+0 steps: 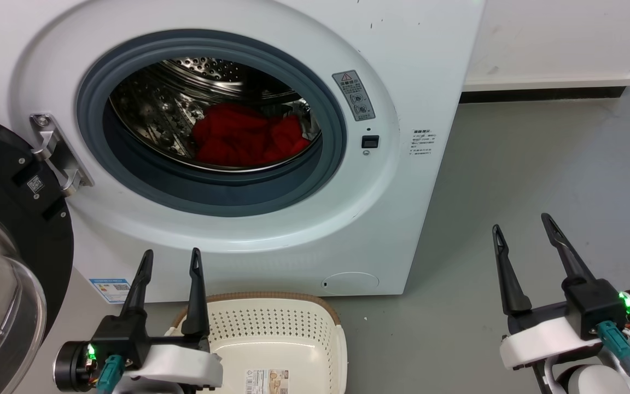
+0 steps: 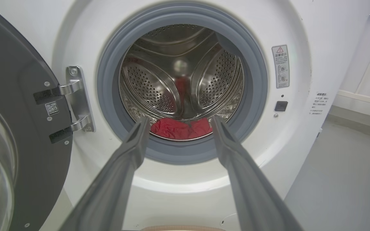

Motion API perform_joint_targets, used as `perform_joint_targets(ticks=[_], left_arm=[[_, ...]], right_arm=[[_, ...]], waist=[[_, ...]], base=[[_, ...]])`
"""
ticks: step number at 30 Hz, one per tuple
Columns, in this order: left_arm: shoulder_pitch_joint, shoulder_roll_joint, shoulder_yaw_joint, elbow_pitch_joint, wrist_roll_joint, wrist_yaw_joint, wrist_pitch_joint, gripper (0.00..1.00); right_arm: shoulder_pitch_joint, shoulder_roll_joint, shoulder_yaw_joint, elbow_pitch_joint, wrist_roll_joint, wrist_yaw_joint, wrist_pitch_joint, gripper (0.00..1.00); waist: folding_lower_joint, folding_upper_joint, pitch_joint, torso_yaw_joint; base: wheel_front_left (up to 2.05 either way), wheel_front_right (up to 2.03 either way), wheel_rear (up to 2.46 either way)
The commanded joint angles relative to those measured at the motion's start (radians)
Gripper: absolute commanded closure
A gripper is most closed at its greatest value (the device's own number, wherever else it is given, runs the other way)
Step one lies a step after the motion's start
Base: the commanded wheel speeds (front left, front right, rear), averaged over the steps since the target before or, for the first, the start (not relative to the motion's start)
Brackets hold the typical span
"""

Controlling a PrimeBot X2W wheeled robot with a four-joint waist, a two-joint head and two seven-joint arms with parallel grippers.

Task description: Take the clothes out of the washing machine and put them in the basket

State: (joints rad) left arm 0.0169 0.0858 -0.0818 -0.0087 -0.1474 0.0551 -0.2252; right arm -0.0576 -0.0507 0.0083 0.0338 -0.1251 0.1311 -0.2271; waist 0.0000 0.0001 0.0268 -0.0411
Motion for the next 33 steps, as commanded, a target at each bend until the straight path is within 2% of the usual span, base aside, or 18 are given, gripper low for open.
perform_joint_targets(ticks=[1, 8, 16, 24, 33], left_arm=[[0.008, 0.006, -0.003, -0.010, 0.020, 0.006, -0.008, 0.00], [0.012, 0.002, -0.006, -0.002, 0.030, -0.003, -0.021, 0.00], [0.020, -0.019, 0.041, -0.015, 0.055, -0.055, -0.037, 0.00], [0.030, -0.031, 0.055, 0.015, 0.083, -0.106, -0.041, 0.00], [0.022, -0.035, 0.060, 0.027, 0.089, -0.118, -0.041, 0.00]], right_arm=[[0.004, 0.001, 0.001, -0.009, -0.022, -0.001, -0.005, 0.00], [0.005, 0.001, -0.004, -0.004, -0.044, -0.001, -0.019, 0.00], [0.012, 0.001, -0.024, 0.041, 0.060, -0.001, -0.034, 0.00], [-0.004, 0.001, -0.027, 0.080, 0.108, -0.001, -0.039, 0.00], [-0.009, 0.001, -0.027, 0.087, 0.109, -0.001, -0.039, 0.00]], waist=[[0.0000, -0.0001, 0.000, 0.000], [0.0000, -0.0001, 0.002, -0.003], [0.0000, -0.0001, 0.007, -0.008], [0.0000, -0.0001, 0.008, -0.011], [0.0000, -0.0001, 0.007, -0.008]], base=[[0.00, 0.00, 0.00], [0.00, 0.00, 0.00], [0.00, 0.00, 0.00], [0.00, 0.00, 0.00], [0.00, 0.00, 0.00]])
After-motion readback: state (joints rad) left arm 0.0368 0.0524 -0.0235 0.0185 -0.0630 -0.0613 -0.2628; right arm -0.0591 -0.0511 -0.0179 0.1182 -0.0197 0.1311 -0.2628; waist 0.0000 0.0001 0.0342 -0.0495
